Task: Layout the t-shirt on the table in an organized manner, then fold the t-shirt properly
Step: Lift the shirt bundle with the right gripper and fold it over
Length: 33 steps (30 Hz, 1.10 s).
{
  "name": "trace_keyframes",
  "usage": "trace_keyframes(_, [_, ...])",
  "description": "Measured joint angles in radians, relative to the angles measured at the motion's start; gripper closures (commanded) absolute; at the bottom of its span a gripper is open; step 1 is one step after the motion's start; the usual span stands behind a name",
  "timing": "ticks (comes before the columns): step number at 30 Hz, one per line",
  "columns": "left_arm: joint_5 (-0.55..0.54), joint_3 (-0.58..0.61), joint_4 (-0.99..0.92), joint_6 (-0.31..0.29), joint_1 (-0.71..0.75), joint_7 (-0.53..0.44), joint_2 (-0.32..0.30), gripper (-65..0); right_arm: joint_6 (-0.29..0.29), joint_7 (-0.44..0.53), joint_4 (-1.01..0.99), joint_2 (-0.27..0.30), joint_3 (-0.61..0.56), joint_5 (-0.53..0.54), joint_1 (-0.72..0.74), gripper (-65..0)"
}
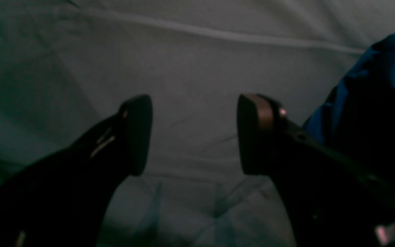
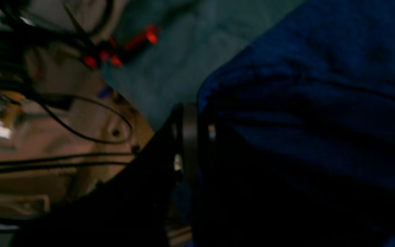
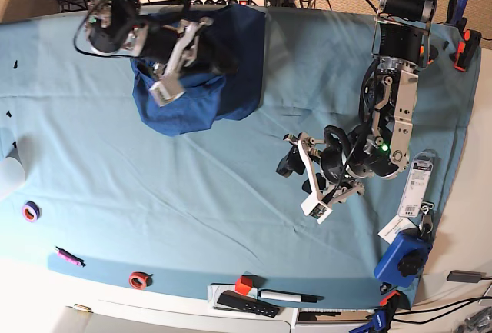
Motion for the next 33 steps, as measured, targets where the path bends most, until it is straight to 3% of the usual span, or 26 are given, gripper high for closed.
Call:
trace_keyframes(3, [0.0, 0.0, 0.0, 0.0, 0.0, 0.0, 0.0, -36.2, 0.0, 0.001, 0.0, 0.002, -0.052, -0.061, 0.0, 0.0])
trace_keyframes(7, [0.0, 0.0, 0.0, 0.0, 0.0, 0.0, 0.0, -36.2, -0.005, 0.107, 0.0, 0.002, -0.127, -0.182, 0.0, 0.0])
trace_keyframes(11, [0.0, 0.0, 0.0, 0.0, 0.0, 0.0, 0.0, -36.2, -0.068, 0.192, 0.0, 0.005, -0.204, -0.326, 0.0, 0.0])
trace_keyframes(17, [0.0, 0.0, 0.0, 0.0, 0.0, 0.0, 0.0, -36.2, -0.109, 0.213, 0.0, 0.005, -0.279, -0.372, 0.011, -0.9])
trace_keyframes(20, [0.0, 0.0, 0.0, 0.0, 0.0, 0.0, 0.0, -36.2, -0.093, 0.214, 0.0, 0.005, -0.294, -0.365, 0.017, -26.7])
trace_keyframes(21, [0.0, 0.0, 0.0, 0.0, 0.0, 0.0, 0.0, -36.2, -0.077, 0.213, 0.0, 0.005, -0.294, -0.341, 0.021, -32.3])
trace_keyframes(28, [0.0, 0.0, 0.0, -0.004, 0.0, 0.0, 0.0, -36.2, -0.045, 0.178, 0.021, 0.005, -0.294, -0.271, 0.031, -33.6])
trace_keyframes(33, [0.0, 0.0, 0.0, -0.004, 0.0, 0.0, 0.0, -36.2, -0.051, 0.151, 0.192, 0.007, -0.255, -0.276, 0.028, -33.6])
